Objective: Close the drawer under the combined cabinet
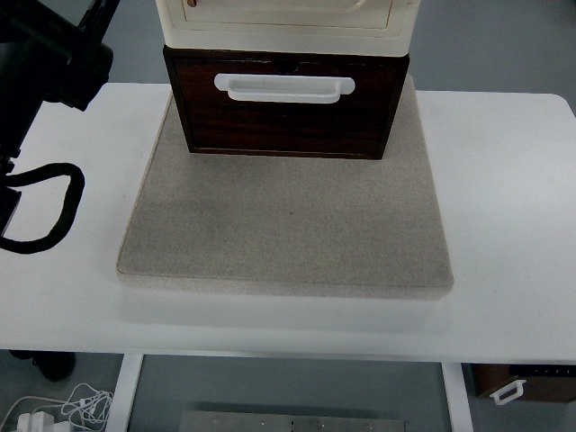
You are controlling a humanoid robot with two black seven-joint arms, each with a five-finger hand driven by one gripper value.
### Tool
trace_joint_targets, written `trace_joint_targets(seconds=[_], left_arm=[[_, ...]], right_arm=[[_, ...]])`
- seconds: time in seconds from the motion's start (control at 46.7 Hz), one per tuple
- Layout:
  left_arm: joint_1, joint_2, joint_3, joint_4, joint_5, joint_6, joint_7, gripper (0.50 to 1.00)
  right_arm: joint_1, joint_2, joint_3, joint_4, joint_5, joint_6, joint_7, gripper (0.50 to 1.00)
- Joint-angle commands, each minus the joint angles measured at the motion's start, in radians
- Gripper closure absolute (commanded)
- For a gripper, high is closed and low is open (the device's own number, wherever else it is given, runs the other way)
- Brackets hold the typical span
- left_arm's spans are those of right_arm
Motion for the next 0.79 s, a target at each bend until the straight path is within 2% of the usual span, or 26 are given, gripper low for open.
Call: trace_joint_targets(seconds=[0.0,0.043,0.257,0.578,0.771], left_arm=[[-0.005,-0.007,-0.042,-0.001,-0.02,0.0,0.0,0.501],[-0.013,-0.005,-0.059,0.002,-0.032,0.0,-0.002,0.501],[-0.023,-0.002,-0.128,0.022,-0.101,0.0,-0.114,0.501],[-0.108,0.013,-0.318,0.131,-0.145,0.0,-0.215,0.501],[-0.119,0.085,-0.367,0.206,-0.156,0.0,-0.258,0.501]], right_arm=[[-0.001,0.0,0.0,0.0,0.0,0.0,0.0,0.548],[-0.001,0.0,0.0,0.0,0.0,0.0,0.0,0.548],[0.001,0.0,0.0,0.0,0.0,0.0,0.0,0.548],[-0.001,0.0,0.0,0.0,0.0,0.0,0.0,0.548],[0.001,0.0,0.0,0.0,0.0,-0.002,0.0,0.548]])
